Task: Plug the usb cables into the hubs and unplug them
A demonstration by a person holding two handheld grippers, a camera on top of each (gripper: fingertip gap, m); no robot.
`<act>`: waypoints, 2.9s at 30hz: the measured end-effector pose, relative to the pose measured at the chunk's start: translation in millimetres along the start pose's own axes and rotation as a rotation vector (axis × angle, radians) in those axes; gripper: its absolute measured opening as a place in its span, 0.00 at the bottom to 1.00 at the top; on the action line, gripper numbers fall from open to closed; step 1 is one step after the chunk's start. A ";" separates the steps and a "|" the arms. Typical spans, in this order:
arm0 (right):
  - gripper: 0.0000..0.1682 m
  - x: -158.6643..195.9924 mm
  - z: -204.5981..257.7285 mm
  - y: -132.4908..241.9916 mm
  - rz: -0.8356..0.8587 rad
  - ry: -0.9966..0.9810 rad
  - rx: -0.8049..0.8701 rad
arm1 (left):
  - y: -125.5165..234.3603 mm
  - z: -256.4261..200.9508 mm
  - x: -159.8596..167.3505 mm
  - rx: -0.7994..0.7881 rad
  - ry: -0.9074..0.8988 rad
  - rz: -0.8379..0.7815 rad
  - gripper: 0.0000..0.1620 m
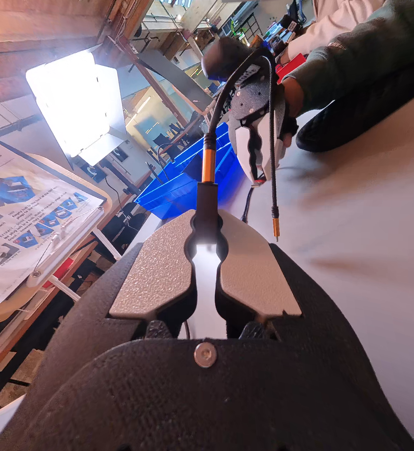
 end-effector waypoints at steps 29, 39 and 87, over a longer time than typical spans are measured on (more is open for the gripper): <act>0.15 4.8 -73.6 15.5 -0.074 -0.439 -0.262 | 3.6 9.6 9.8 -0.046 -0.021 0.078 0.07; 0.14 0.2 -30.8 -7.1 0.224 0.030 0.021 | 2.3 8.9 14.5 -0.033 -0.028 0.094 0.07; 0.04 -85.6 4.9 -52.6 0.105 -0.289 -0.432 | -31.1 -63.7 -5.9 -0.009 -0.854 0.398 0.07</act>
Point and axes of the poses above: each gripper's, where its closed fingertips meet, y back along the fingers, x out of its underside, z = x × y across the jaws, the point moved 10 cm from there along y, back along the fingers, and after that the axes turned 12 degrees about -x, right-handed, at the moved point
